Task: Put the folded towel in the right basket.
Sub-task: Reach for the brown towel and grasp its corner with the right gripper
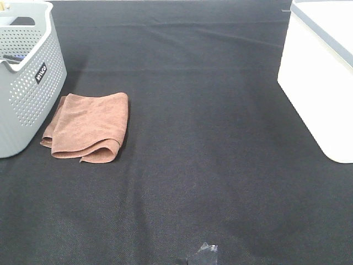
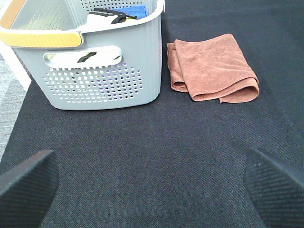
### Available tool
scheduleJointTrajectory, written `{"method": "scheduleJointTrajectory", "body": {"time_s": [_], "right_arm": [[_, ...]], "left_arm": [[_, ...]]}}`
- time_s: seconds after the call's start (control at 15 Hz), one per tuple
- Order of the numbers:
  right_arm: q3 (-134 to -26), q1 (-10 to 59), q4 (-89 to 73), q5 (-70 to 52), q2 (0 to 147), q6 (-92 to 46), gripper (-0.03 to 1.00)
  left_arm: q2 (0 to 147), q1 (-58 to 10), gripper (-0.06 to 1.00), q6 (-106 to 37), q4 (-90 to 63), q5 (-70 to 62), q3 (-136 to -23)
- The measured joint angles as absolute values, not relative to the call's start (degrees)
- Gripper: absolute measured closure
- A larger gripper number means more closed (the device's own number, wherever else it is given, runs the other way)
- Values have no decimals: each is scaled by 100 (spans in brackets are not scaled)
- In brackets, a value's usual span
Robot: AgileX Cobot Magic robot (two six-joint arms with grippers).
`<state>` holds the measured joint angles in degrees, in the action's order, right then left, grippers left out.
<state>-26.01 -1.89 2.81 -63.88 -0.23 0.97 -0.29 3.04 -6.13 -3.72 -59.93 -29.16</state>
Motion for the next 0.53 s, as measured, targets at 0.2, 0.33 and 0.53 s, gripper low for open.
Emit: {"method": "scheduleJointTrajectory", "body": {"time_s": [0.2, 0.33, 0.53], "right_arm": [[-2601, -189, 281, -6388, -23, 97, 2], [-2601, -189, 281, -6388, -23, 97, 2], [-2601, -189, 281, -6388, -23, 97, 2]], "left_arm": [[-29, 304, -5, -613, -372, -5993, -2916], [-29, 304, -5, -613, -372, -5993, -2916], [-29, 304, -5, -613, -372, -5993, -2916]]}}
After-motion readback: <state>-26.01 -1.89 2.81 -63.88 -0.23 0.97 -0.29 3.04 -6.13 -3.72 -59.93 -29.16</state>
